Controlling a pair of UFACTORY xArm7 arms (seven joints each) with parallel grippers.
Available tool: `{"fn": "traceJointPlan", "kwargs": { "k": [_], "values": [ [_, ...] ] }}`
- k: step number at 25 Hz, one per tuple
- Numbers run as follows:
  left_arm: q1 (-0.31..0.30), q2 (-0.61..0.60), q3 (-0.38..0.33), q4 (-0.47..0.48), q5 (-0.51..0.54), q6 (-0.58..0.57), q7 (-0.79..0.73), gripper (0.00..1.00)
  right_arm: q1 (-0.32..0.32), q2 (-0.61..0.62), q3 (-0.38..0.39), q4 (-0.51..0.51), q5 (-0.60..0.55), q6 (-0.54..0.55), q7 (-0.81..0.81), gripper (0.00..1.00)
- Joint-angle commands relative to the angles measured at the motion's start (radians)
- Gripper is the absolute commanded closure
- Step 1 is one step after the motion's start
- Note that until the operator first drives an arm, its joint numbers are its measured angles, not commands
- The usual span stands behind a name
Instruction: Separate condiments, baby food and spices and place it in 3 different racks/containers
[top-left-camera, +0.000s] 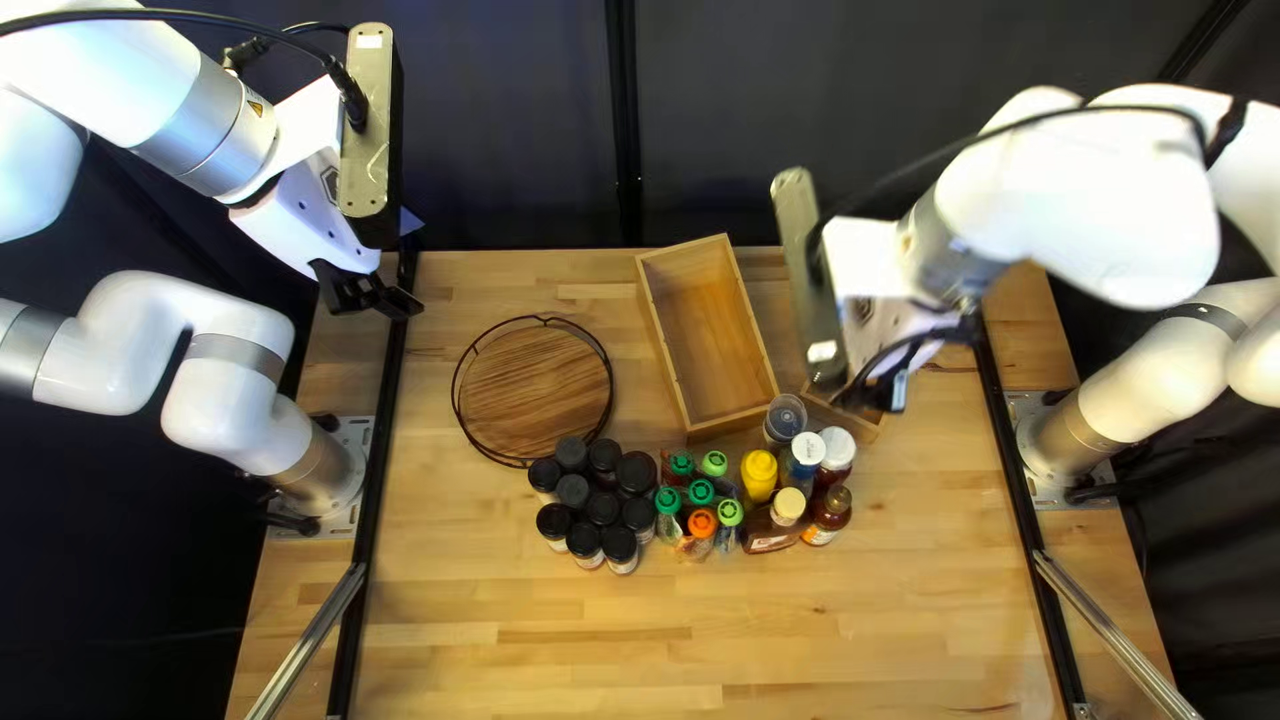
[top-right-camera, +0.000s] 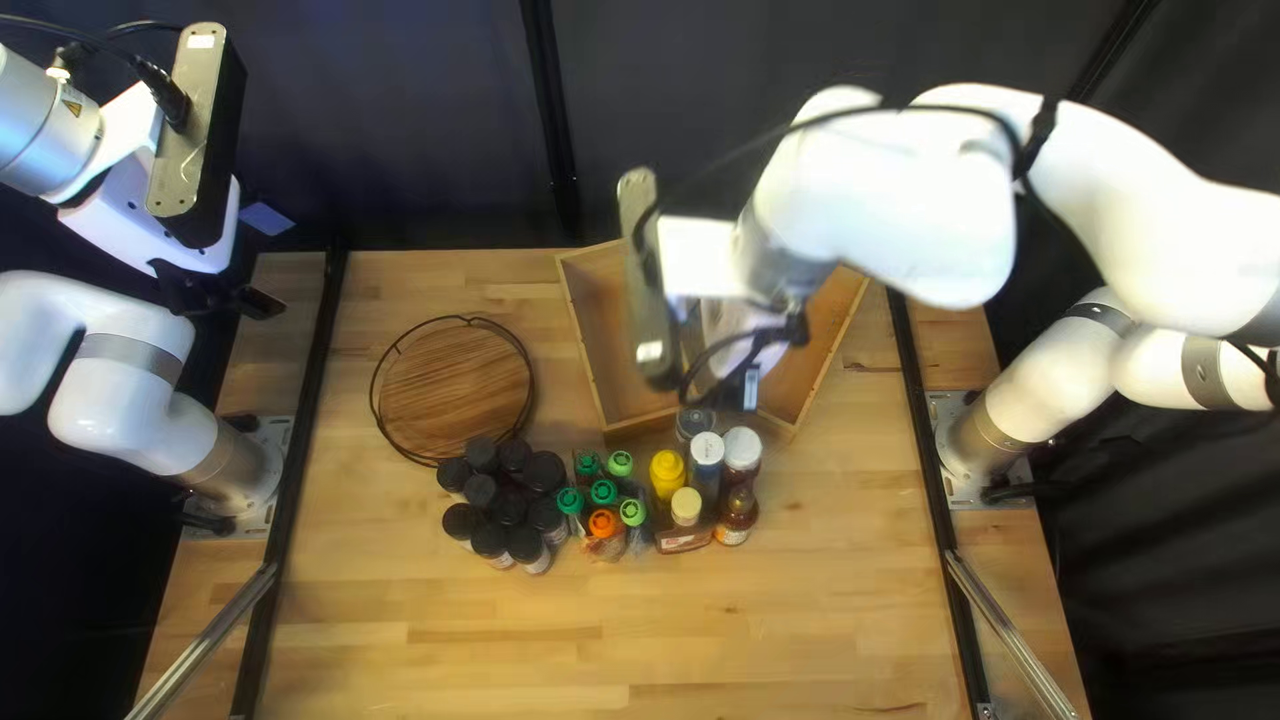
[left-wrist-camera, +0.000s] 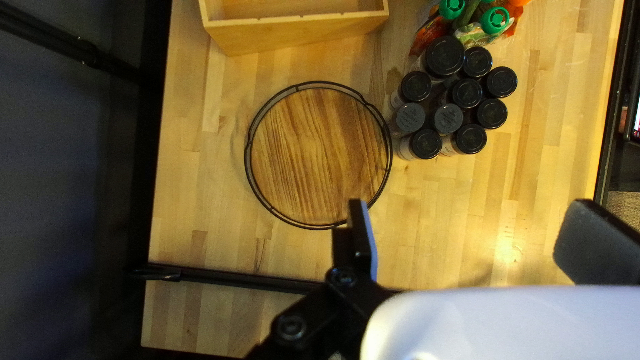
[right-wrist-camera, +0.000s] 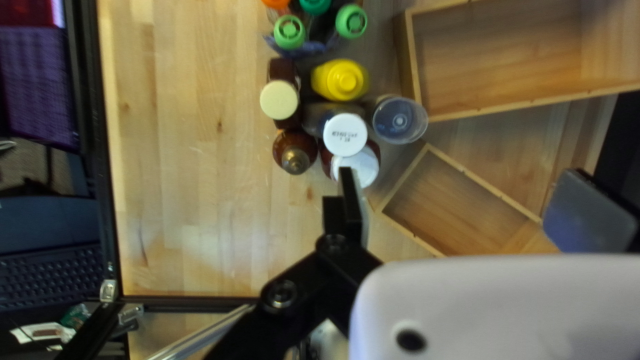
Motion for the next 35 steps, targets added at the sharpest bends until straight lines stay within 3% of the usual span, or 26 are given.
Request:
{"fn": "traceJointPlan", "kwargs": {
  "k": [1, 13, 24, 31, 32, 33, 34, 35],
  "values": [
    [0.0, 0.0, 0.0, 0.0, 0.0, 0.0, 0.0, 0.0, 0.023, 0.002, 0.032, -0.066, 0.004, -0.026, -0.017, 0.0],
    [0.0, 0.0, 0.0, 0.0, 0.0, 0.0, 0.0, 0.0, 0.104, 0.022, 0.022, -0.266, 0.095, -0.21, -0.151, 0.0],
    [0.0, 0.0, 0.0, 0.0, 0.0, 0.0, 0.0, 0.0, 0.031, -0.06, 0.158, -0.323, 0.034, -0.336, -0.082, 0.0],
    [0.0, 0.0, 0.0, 0.0, 0.0, 0.0, 0.0, 0.0, -0.001, -0.102, 0.193, -0.345, 0.021, -0.384, -0.069, 0.0],
    [0.0, 0.0, 0.0, 0.0, 0.0, 0.0, 0.0, 0.0, -0.004, -0.106, 0.196, -0.345, 0.019, -0.387, -0.068, 0.03],
    [0.0, 0.0, 0.0, 0.0, 0.0, 0.0, 0.0, 0.0, -0.007, -0.111, 0.2, -0.343, 0.017, -0.39, -0.066, 0.13],
    [0.0, 0.0, 0.0, 0.0, 0.0, 0.0, 0.0, 0.0, -0.01, -0.114, 0.203, -0.343, 0.015, -0.392, -0.064, 0.41],
    [0.0, 0.0, 0.0, 0.0, 0.0, 0.0, 0.0, 0.0, -0.01, -0.113, 0.203, -0.343, 0.015, -0.392, -0.064, 0.93]
  ]
}}
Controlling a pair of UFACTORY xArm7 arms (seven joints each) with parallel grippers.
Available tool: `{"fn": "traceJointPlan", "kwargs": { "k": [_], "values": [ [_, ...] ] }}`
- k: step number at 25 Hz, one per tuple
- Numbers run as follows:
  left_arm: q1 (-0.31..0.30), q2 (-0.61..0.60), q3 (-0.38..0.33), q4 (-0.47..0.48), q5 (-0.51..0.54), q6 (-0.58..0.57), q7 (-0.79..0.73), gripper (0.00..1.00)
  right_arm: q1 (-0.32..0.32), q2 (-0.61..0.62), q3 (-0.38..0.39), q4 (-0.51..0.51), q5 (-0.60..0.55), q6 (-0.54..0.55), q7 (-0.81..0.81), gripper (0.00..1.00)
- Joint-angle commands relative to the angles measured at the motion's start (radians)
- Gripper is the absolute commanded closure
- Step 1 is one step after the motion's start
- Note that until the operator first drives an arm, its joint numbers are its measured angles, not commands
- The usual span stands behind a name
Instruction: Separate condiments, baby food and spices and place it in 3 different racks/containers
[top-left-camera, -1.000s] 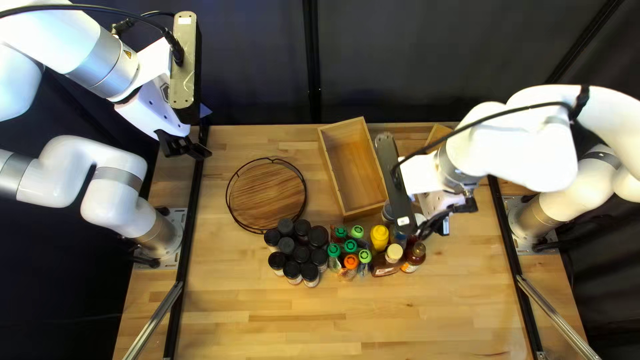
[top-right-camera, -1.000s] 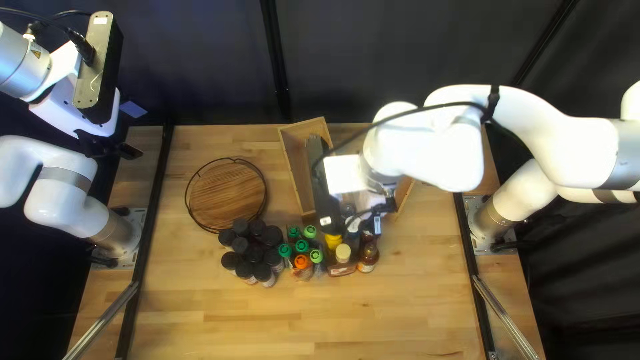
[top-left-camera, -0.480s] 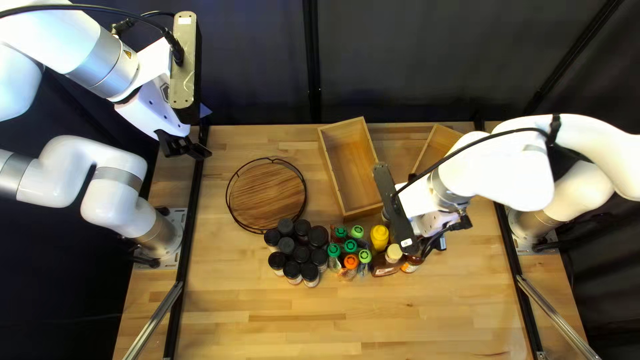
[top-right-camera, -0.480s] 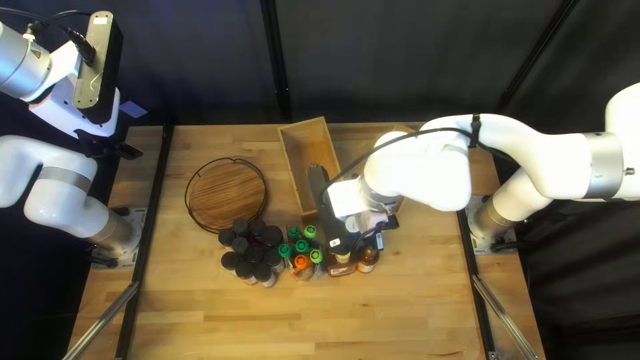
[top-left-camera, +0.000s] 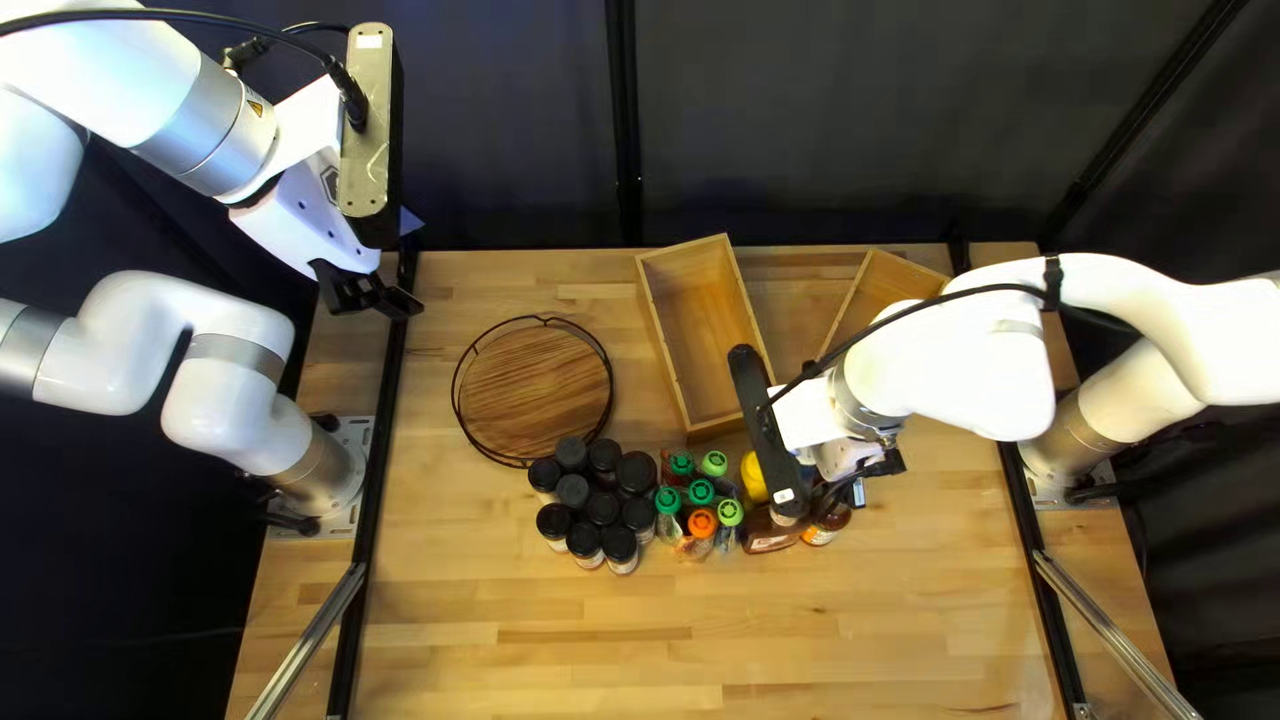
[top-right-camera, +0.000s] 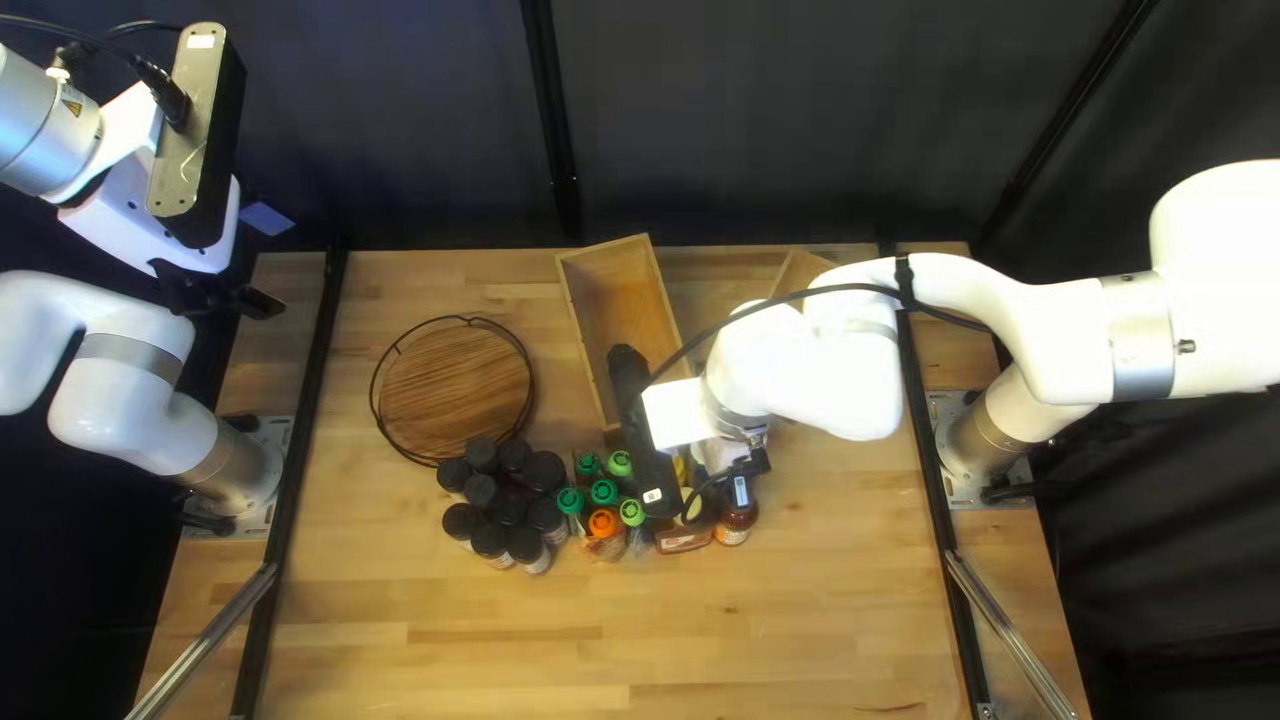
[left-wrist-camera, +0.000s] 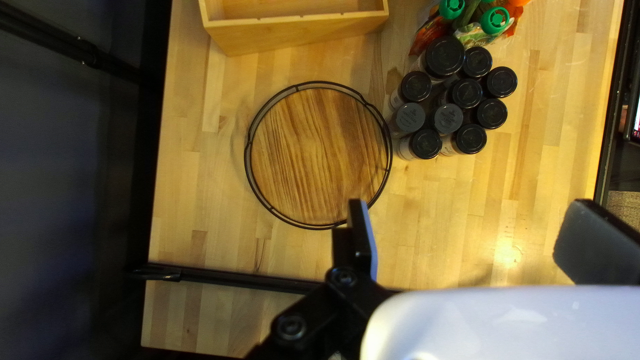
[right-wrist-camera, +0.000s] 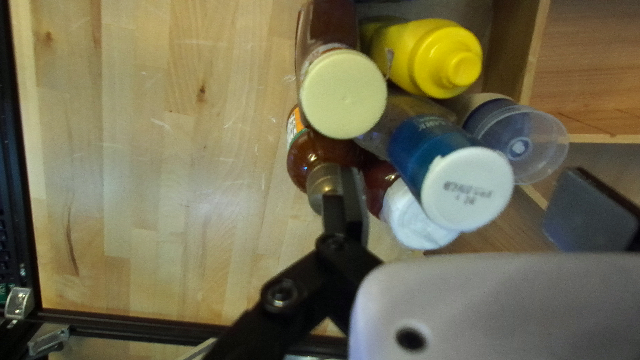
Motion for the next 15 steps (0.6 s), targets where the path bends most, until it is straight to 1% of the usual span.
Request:
{"fn": "traceJointPlan", "kwargs": {
  "k": [1, 3, 7, 9, 12, 15],
  "values": [
    [0.0, 0.0, 0.0, 0.0, 0.0, 0.0, 0.0, 0.0, -0.004, -0.004, 0.003, -0.001, -0.002, -0.004, 0.002, 0.99],
    [0.0, 0.0, 0.0, 0.0, 0.0, 0.0, 0.0, 0.0, 0.0, 0.005, -0.005, -0.001, 0.001, 0.003, 0.001, 1.0],
    [0.0, 0.0, 0.0, 0.0, 0.0, 0.0, 0.0, 0.0, 0.02, 0.039, -0.052, 0.013, 0.017, 0.052, -0.015, 1.0],
    [0.0, 0.0, 0.0, 0.0, 0.0, 0.0, 0.0, 0.0, 0.032, 0.065, -0.09, 0.044, 0.017, 0.109, -0.026, 1.0],
    [0.0, 0.0, 0.0, 0.0, 0.0, 0.0, 0.0, 0.0, 0.037, 0.086, -0.126, 0.095, 0.005, 0.182, -0.033, 1.0],
    [0.0, 0.0, 0.0, 0.0, 0.0, 0.0, 0.0, 0.0, 0.03, 0.104, -0.176, 0.186, -0.026, 0.293, -0.047, 1.0]
  ]
}}
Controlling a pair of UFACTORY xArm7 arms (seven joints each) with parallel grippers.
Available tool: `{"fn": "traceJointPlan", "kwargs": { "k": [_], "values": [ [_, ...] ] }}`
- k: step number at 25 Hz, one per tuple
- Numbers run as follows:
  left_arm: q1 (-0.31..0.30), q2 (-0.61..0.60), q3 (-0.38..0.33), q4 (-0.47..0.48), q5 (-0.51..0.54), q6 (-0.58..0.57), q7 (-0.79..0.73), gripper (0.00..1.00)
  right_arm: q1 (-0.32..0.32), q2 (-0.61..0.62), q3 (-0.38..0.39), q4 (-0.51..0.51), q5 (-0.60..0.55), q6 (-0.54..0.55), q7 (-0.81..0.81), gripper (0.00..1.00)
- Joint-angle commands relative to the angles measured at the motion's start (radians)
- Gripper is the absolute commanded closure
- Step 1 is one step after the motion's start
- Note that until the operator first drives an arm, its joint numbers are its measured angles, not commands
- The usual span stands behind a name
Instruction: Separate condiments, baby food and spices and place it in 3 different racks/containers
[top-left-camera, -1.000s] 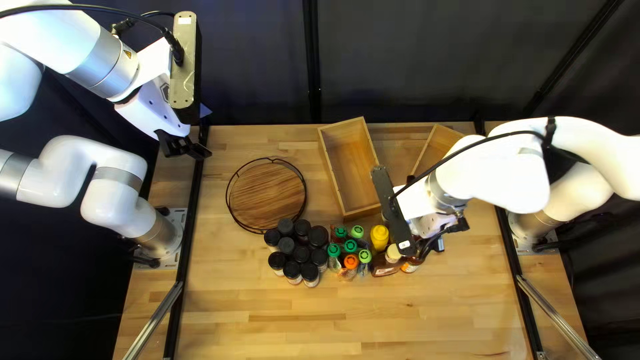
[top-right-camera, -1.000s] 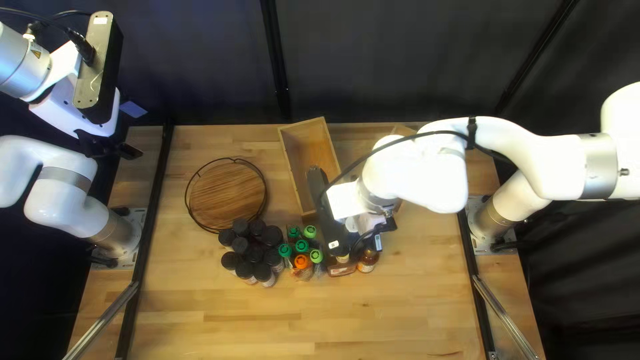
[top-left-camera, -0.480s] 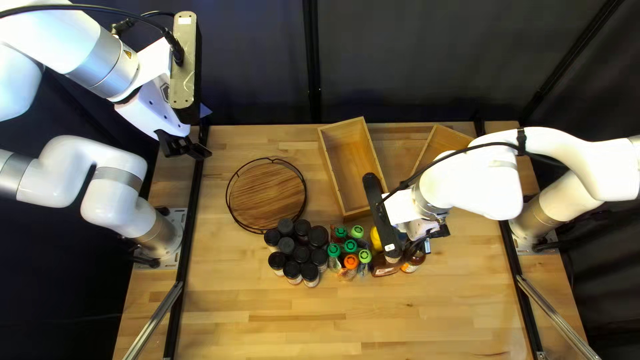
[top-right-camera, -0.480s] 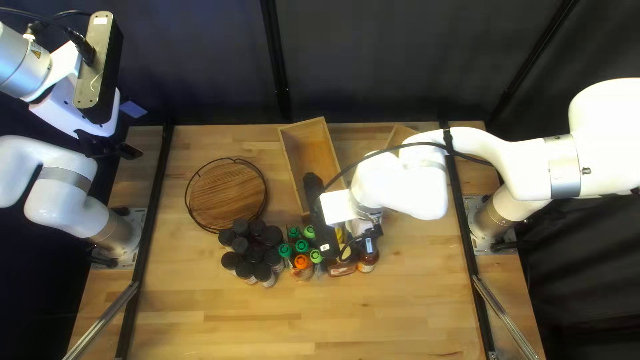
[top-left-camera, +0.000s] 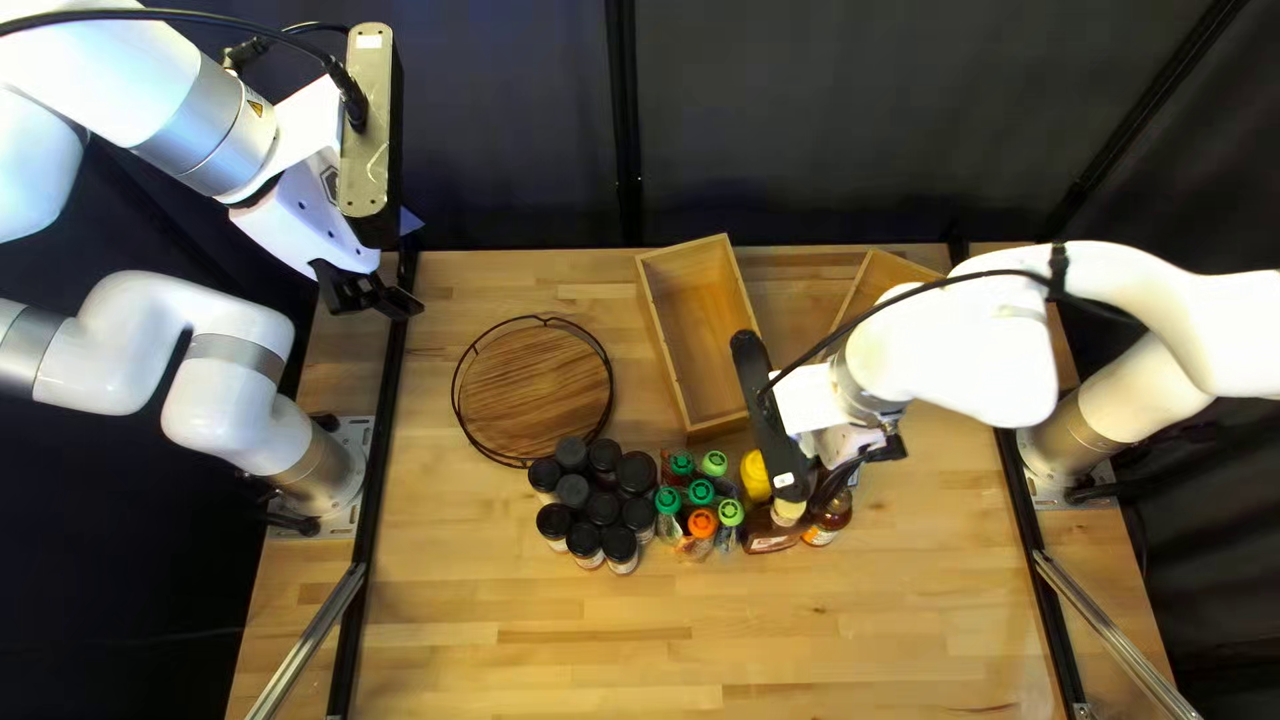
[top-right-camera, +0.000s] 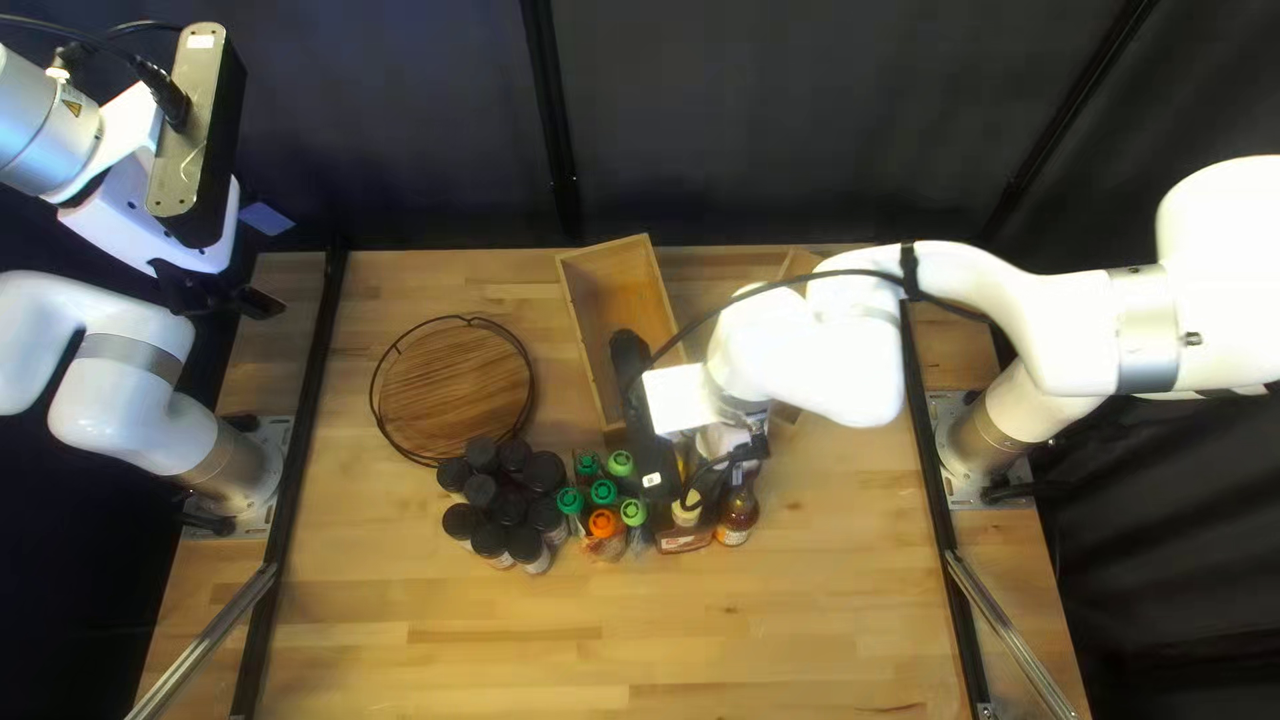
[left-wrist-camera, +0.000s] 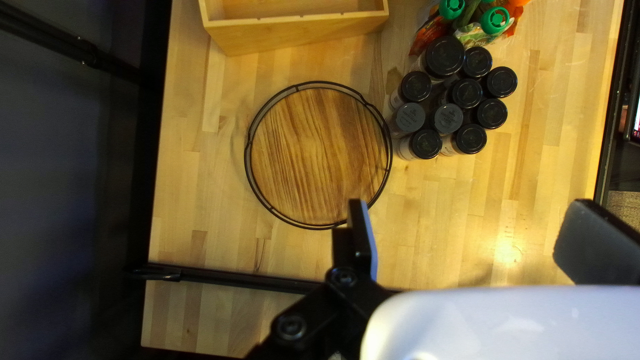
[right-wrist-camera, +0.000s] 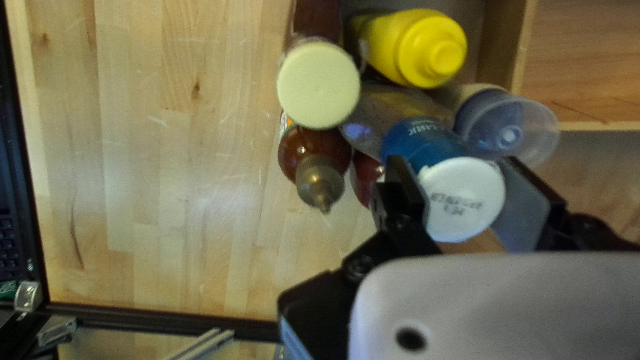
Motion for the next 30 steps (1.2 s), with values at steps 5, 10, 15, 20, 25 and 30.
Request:
{"fn": "traceJointPlan", "kwargs": {
  "k": [5, 10, 15, 20, 25, 30],
  "values": [
    [0.0, 0.0, 0.0, 0.0, 0.0, 0.0, 0.0, 0.0, -0.049, 0.0, -0.106, 0.242, -0.109, 0.242, -0.038, 1.0],
    [0.0, 0.0, 0.0, 0.0, 0.0, 0.0, 0.0, 0.0, -0.113, -0.114, -0.101, 0.389, -0.197, 0.296, -0.067, 1.0],
    [0.0, 0.0, 0.0, 0.0, 0.0, 0.0, 0.0, 0.0, -0.154, -0.295, -0.091, 0.51, -0.279, 0.281, -0.135, 0.99],
    [0.0, 0.0, 0.0, 0.0, 0.0, 0.0, 0.0, 0.0, -0.175, -0.436, -0.107, 0.554, -0.319, 0.213, -0.245, 0.99],
    [0.0, 0.0, 0.0, 0.0, 0.0, 0.0, 0.0, 0.0, -0.172, -0.566, -0.107, 0.602, -0.398, 0.155, -0.32, 1.0],
    [0.0, 0.0, 0.0, 0.0, 0.0, 0.0, 0.0, 0.0, -0.179, -0.622, -0.121, 0.598, -0.449, 0.119, -0.371, 1.0]
  ]
}}
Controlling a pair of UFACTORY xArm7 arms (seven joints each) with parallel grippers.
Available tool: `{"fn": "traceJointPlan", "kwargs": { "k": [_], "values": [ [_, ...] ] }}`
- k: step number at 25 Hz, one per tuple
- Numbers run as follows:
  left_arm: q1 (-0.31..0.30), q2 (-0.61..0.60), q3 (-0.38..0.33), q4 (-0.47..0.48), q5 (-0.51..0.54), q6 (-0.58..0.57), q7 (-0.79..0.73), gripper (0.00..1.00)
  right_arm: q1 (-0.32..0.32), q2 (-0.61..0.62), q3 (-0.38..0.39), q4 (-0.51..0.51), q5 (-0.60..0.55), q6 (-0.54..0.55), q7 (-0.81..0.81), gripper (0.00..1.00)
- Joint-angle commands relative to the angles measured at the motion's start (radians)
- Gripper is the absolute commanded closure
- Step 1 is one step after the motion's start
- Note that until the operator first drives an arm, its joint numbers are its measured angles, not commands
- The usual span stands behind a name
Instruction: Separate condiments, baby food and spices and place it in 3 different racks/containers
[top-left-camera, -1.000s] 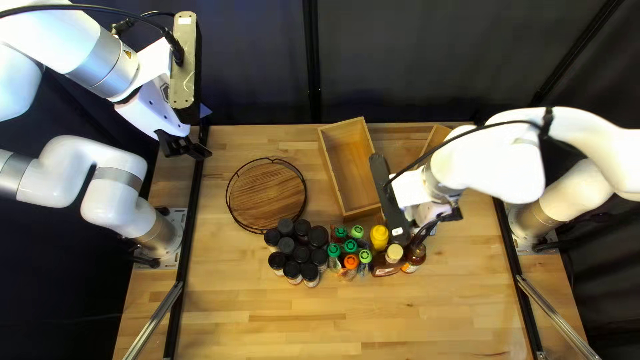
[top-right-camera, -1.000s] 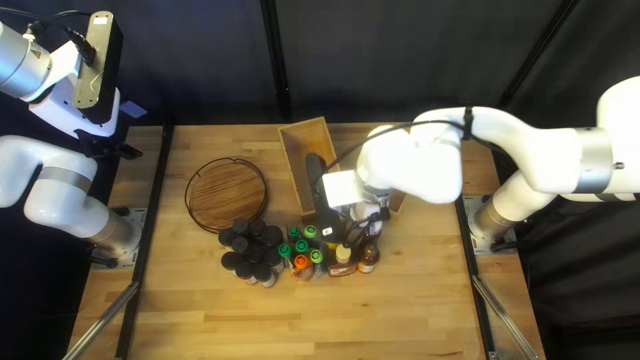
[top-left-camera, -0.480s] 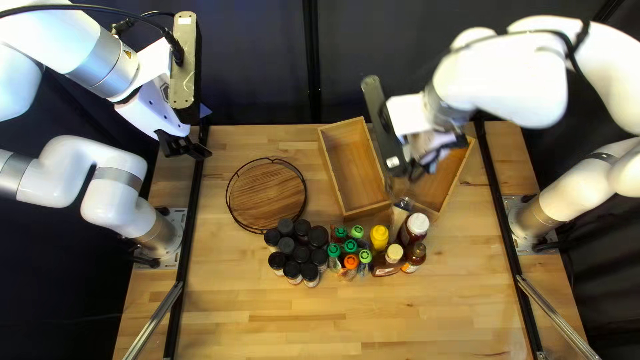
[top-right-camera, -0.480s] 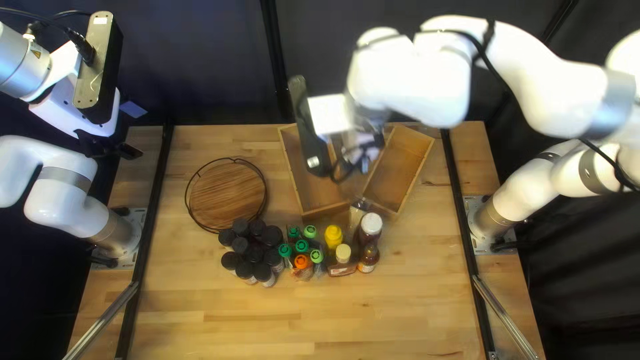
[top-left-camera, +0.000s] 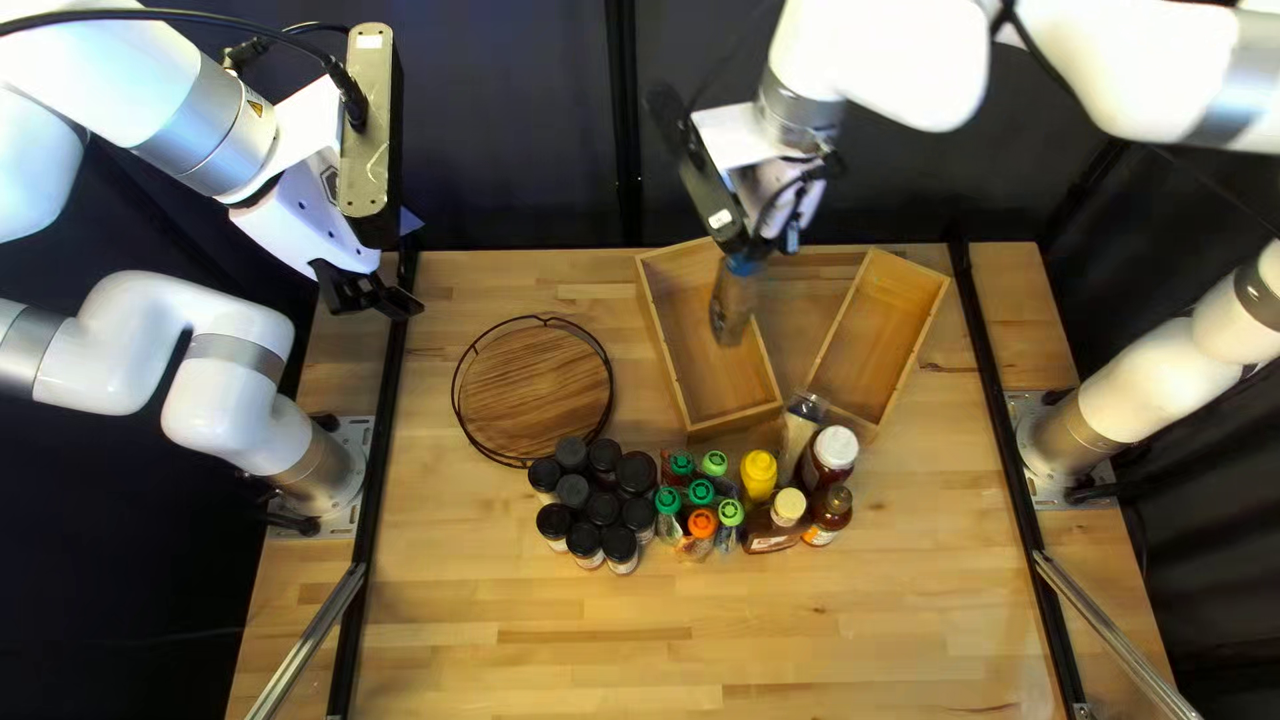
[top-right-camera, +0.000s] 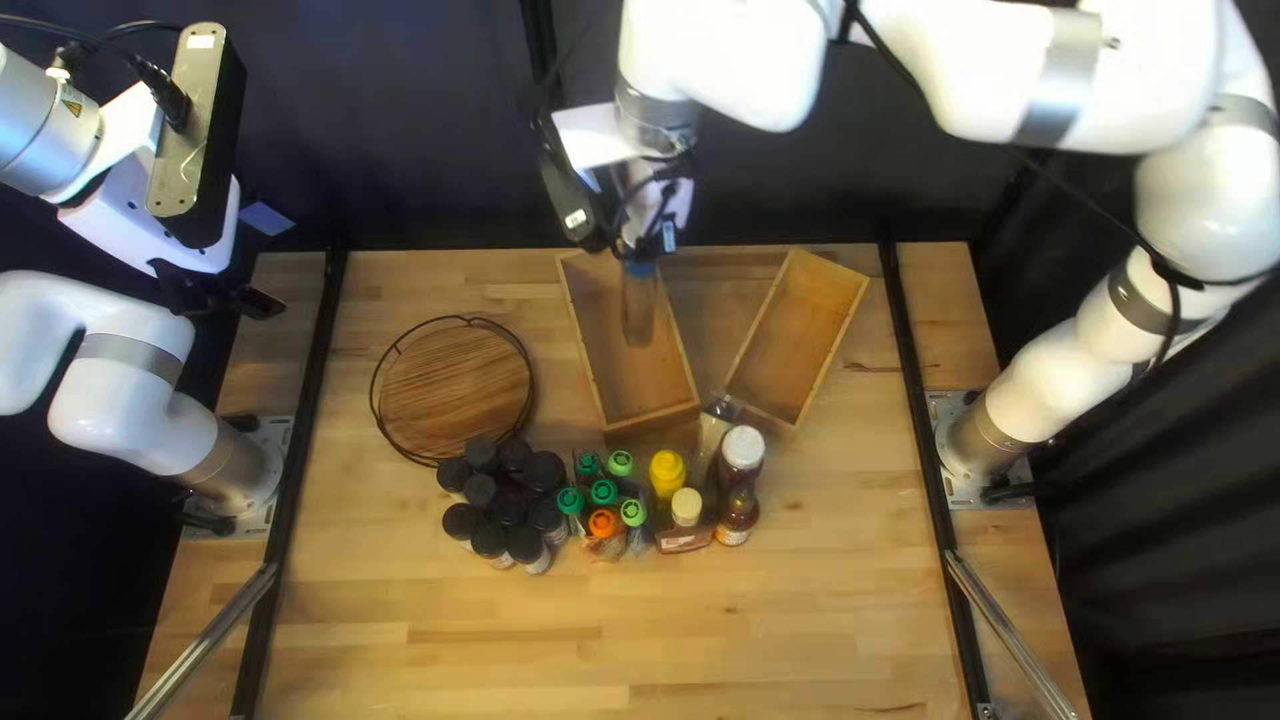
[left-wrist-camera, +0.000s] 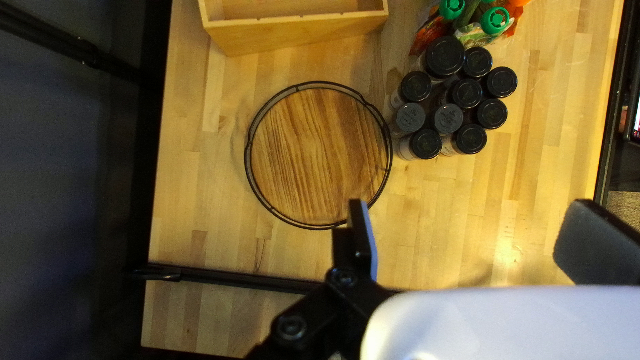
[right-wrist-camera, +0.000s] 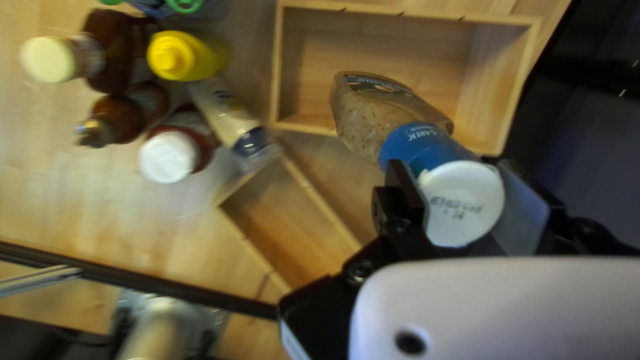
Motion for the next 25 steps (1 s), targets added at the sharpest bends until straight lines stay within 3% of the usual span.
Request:
{"fn": "traceJointPlan", "kwargs": {
  "k": [1, 13, 25],
  "values": [
    [0.0, 0.0, 0.0, 0.0, 0.0, 0.0, 0.0, 0.0, -0.007, -0.045, -0.013, -0.006, -0.041, -0.033, -0.04, 1.0],
    [0.0, 0.0, 0.0, 0.0, 0.0, 0.0, 0.0, 0.0, -0.045, -0.067, -0.048, -0.109, -0.081, -0.122, -0.085, 1.0],
    [0.0, 0.0, 0.0, 0.0, 0.0, 0.0, 0.0, 0.0, -0.03, -0.16, -0.069, -0.084, -0.132, -0.158, -0.067, 0.99]
  ]
}}
